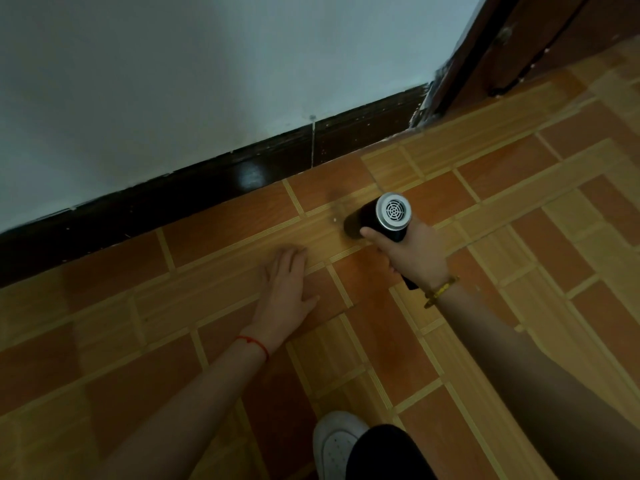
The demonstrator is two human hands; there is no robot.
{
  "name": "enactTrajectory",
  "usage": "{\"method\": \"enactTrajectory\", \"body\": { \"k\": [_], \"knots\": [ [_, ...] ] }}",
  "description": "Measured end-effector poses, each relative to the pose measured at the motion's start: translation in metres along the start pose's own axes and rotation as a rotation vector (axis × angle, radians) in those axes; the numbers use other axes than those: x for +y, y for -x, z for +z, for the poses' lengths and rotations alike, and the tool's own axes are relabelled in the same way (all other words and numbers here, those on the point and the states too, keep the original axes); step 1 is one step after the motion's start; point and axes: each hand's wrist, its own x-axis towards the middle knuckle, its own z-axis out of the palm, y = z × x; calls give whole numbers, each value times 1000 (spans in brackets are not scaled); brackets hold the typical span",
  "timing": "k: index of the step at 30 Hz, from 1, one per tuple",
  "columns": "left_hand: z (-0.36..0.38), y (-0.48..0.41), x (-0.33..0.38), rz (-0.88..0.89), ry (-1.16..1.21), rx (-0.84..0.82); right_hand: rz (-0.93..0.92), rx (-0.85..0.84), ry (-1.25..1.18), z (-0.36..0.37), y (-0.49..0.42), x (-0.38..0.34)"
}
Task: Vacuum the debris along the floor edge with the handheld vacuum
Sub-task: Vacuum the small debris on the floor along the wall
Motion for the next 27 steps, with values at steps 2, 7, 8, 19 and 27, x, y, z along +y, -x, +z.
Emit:
{"method": "enactTrajectory", "body": {
  "k": [2, 7, 8, 19, 27],
  "knots": [
    [3, 0, 4, 18, -7, -1, 27, -40, -11, -8, 6, 4],
    [10, 0, 28, 77, -22, -19, 78, 42, 46, -28, 31, 28],
    [12, 0, 34, 89, -29, -25, 106, 58, 55, -33, 37, 35],
    [33, -6, 83, 187, -103, -96, 431, 297, 52, -87, 89, 99],
    [46, -6, 100, 224, -122, -135, 435, 233, 14, -90, 93, 97]
  ]
}}
